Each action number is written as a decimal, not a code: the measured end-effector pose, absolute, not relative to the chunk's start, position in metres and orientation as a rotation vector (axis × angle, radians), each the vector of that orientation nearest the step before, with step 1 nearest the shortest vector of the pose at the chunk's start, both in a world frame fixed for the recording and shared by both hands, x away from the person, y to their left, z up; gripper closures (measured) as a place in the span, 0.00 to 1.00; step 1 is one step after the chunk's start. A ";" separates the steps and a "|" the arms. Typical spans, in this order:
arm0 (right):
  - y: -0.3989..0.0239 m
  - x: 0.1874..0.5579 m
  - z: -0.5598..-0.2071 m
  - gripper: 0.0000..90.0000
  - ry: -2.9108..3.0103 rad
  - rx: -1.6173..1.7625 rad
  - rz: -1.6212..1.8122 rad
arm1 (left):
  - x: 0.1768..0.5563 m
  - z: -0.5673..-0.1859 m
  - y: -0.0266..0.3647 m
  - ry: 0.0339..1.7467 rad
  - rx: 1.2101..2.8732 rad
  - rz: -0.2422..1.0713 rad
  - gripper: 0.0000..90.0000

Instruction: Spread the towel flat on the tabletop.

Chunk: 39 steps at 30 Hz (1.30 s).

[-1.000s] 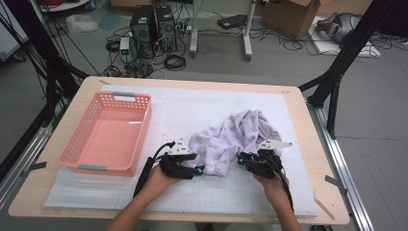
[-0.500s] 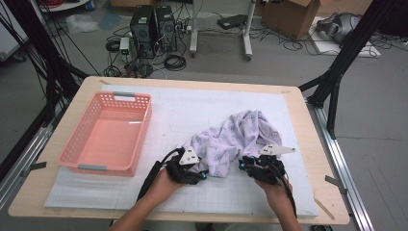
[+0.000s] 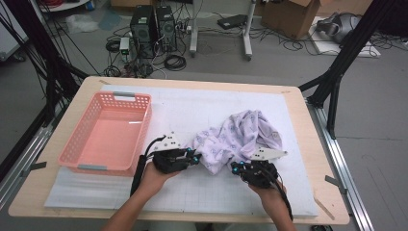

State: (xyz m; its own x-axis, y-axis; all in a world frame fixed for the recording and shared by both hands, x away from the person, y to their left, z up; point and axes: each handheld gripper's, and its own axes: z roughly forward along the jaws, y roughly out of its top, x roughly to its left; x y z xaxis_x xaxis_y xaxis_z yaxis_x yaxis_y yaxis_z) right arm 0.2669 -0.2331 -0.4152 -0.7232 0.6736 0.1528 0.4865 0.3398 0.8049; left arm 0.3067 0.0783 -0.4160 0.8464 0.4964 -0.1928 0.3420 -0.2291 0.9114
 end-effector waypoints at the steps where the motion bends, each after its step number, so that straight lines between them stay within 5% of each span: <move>1: -0.232 0.265 -0.414 0.95 2.398 1.044 1.347 | 0.308 -0.415 0.081 0.641 1.817 0.149 0.85; 11: -0.205 0.266 -0.423 0.81 2.478 0.932 1.238 | 0.311 -0.413 0.086 0.684 1.788 0.157 0.85; 22: -0.176 0.325 -0.444 0.58 2.261 1.111 1.020 | 0.314 -0.426 0.080 0.730 1.876 0.211 0.85; 24: -0.170 0.329 -0.447 0.62 2.256 1.068 0.980 | 0.314 -0.427 0.080 0.731 1.878 0.217 0.85; 28: -0.172 0.328 -0.443 0.92 2.282 0.999 0.945 | 0.314 -0.426 0.081 0.729 1.878 0.220 0.84; 39: -0.225 0.282 -0.423 0.95 2.392 0.966 1.189 | 0.307 -0.423 0.080 0.689 1.853 0.142 0.84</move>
State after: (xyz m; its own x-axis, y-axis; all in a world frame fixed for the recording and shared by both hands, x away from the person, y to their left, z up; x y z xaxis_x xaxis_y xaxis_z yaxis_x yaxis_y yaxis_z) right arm 0.2825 -0.2252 -0.4230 -0.7289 0.6840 0.0289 0.4360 0.4312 0.7899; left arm 0.3067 0.0795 -0.4230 0.8237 0.5204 -0.2252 0.3893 -0.2302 0.8919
